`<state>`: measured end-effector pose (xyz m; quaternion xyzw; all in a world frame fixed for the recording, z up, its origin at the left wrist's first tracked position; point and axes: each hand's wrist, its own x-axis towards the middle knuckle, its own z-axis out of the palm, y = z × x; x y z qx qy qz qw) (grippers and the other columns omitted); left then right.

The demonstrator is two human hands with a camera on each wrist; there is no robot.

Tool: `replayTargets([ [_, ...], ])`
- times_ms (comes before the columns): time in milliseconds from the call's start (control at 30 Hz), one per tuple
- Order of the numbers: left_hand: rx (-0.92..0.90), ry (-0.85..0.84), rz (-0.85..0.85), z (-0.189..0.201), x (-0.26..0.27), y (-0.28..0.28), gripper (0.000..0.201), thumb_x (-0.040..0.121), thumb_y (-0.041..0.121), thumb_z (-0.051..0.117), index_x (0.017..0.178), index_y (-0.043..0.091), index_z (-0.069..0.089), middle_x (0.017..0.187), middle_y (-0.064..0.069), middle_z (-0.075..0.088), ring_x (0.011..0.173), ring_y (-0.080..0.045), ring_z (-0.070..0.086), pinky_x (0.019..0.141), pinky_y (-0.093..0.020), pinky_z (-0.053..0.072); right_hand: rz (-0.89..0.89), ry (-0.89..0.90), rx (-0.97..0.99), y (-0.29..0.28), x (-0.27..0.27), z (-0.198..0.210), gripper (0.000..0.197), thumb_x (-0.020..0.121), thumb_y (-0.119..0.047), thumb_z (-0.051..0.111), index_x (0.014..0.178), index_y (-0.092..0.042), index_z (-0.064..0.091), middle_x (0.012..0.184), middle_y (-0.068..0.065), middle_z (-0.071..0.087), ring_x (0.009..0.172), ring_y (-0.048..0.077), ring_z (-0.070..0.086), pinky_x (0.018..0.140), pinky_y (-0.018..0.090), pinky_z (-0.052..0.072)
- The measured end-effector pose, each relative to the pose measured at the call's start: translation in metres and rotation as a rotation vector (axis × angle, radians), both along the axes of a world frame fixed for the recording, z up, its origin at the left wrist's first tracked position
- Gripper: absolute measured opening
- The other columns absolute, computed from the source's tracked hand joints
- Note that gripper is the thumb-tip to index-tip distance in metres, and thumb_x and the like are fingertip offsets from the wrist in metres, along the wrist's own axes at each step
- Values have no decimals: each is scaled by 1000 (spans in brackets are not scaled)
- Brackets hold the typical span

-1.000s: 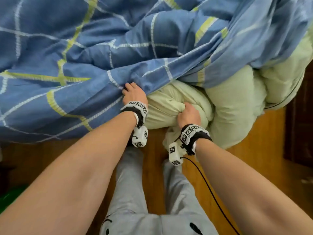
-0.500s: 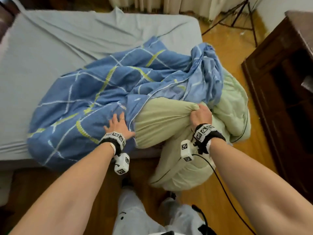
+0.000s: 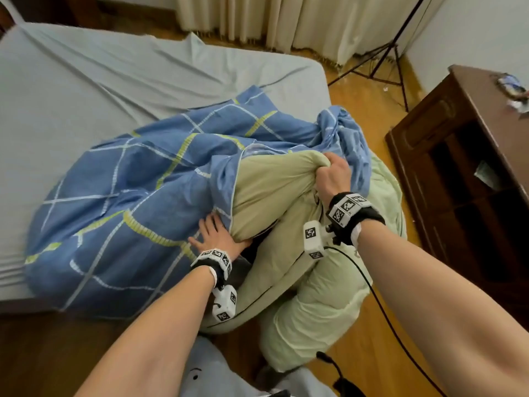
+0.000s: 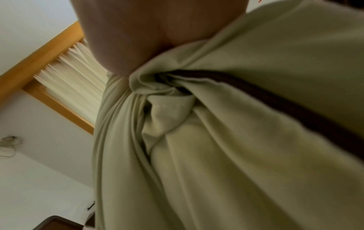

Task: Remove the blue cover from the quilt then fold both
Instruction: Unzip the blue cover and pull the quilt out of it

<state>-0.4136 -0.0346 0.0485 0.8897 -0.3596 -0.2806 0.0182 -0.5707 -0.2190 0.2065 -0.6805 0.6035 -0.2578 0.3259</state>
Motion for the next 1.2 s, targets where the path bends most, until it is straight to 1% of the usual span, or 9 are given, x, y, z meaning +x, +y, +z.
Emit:
replayTargets([
  [67, -128, 11, 16, 4, 26, -19, 62, 88, 33, 59, 140, 13, 34, 143, -14, 43, 135, -31, 38, 105, -54, 34, 3, 47, 26, -3, 10, -2, 39, 65, -2, 39, 90, -14, 67, 90, 5, 67, 87, 26, 56, 81, 39, 49],
  [133, -176, 72, 9, 15, 57, -41, 40, 92, 11, 42, 132, 14, 43, 123, -20, 59, 115, -39, 56, 94, -47, 45, -55, 175, 96, -7, 10, -11, 45, 71, -4, 41, 104, -19, 66, 103, 3, 66, 92, 24, 54, 84, 33, 44],
  [267, -260, 90, -97, 58, 117, -82, 39, 94, 5, 33, 128, 16, 49, 119, -26, 60, 108, -44, 57, 88, -46, 45, -408, 327, 266, 0, 1, -34, 44, 80, -10, 46, 121, -21, 58, 125, 10, 61, 115, 33, 55, 95, 38, 44],
  [367, -319, 96, -223, 102, 149, -114, 40, 94, 4, 35, 129, 16, 50, 120, -25, 61, 110, -45, 56, 87, -46, 44, -464, 359, 130, 6, 50, -31, 44, 82, -5, 52, 124, -20, 52, 127, 10, 58, 122, 31, 50, 99, 40, 42],
  [500, -351, 79, -310, 138, 182, -121, 45, 94, 5, 35, 134, 20, 47, 123, -21, 61, 113, -43, 56, 92, -47, 46, 165, 178, 33, 21, 149, -8, 68, 70, -18, 65, 135, -27, 49, 129, 2, 57, 123, 25, 48, 106, 39, 39],
  [633, -398, 22, -363, 154, 204, -108, 32, 99, 12, 36, 127, 14, 51, 120, -22, 61, 109, -41, 57, 85, -40, 42, 523, 452, 95, 35, 199, -4, 92, 59, -58, 68, 141, -35, 33, 135, -1, 55, 122, 26, 52, 103, 45, 42],
  [767, -402, -28, -349, 140, 215, -96, 24, 98, 14, 39, 119, 16, 51, 113, -18, 63, 104, -40, 59, 79, -40, 43, 448, 592, 22, 30, 213, -5, 46, 85, -28, 57, 130, -32, 48, 118, 3, 65, 108, 32, 62, 79, 40, 50],
  [900, -257, -86, -386, 106, 200, -84, 34, 89, 21, 57, 122, 21, 47, 118, -7, 52, 113, -31, 54, 84, -45, 46, 336, 613, -44, 12, 202, 4, 38, 83, -9, 47, 110, -31, 62, 100, 6, 69, 96, 34, 64, 70, 35, 43],
  [1200, -137, -68, -59, 71, 146, -82, 68, 79, 20, 62, 139, 40, 37, 139, 1, 38, 132, -21, 36, 107, -52, 30, 174, 525, -8, -28, 123, 8, 31, 82, -13, 48, 98, -31, 66, 102, 4, 67, 98, 33, 62, 80, 36, 46],
])
